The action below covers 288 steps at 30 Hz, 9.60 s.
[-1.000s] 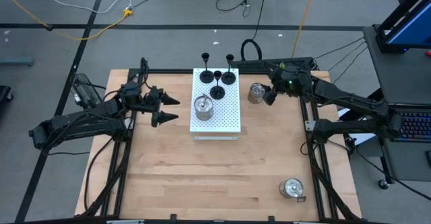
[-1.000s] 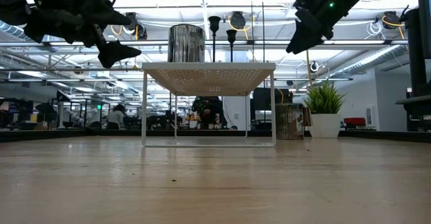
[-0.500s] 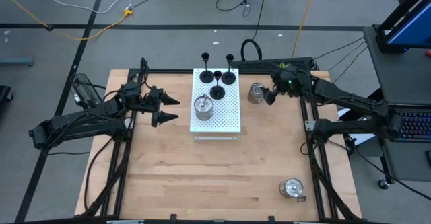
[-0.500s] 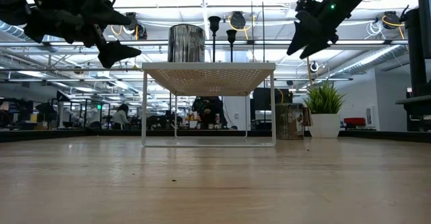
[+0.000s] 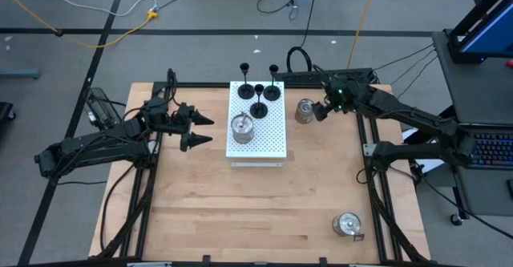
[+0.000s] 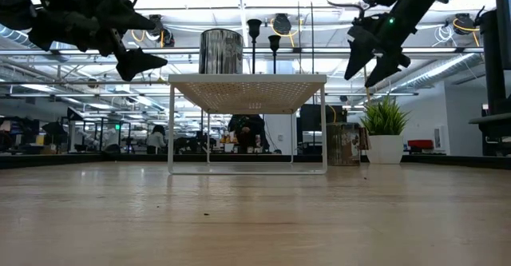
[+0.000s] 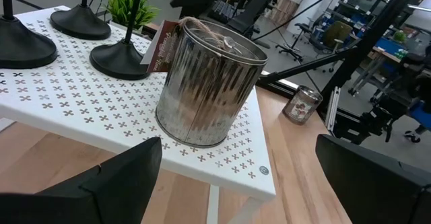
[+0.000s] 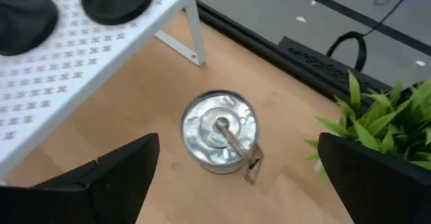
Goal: Pick & Place candle stick holders
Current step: Put the top brown scented candle on the shelf
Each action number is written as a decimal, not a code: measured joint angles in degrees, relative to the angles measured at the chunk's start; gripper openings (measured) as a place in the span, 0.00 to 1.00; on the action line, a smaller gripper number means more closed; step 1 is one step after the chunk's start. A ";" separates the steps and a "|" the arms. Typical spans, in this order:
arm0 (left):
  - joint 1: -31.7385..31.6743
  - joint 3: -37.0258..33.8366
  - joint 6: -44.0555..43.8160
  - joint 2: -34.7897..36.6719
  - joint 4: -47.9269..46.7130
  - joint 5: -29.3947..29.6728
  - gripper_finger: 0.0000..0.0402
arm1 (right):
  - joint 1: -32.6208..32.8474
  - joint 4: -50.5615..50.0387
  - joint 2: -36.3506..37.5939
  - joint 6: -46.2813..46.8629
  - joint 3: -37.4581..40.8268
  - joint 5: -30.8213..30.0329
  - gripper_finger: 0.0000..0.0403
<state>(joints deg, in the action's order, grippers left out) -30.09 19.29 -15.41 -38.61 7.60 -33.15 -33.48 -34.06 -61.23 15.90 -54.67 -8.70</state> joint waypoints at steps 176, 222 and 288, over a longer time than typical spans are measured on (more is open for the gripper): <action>0.01 0.04 0.28 0.02 -0.02 -1.88 0.99 | -9.17 17.12 -26.64 -15.00 0.65 13.19 0.97; 0.00 0.04 -0.09 0.02 -0.02 -1.92 0.99 | -5.60 22.21 -26.58 -12.38 4.76 12.15 0.84; 0.00 0.04 0.64 0.02 0.00 -3.41 0.99 | 3.98 -0.09 -25.13 -12.62 -7.03 7.20 0.79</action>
<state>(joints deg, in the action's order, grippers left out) -30.09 19.33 -14.77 -38.59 7.60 -36.56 -29.50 -34.15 -86.36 3.29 -61.70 -1.50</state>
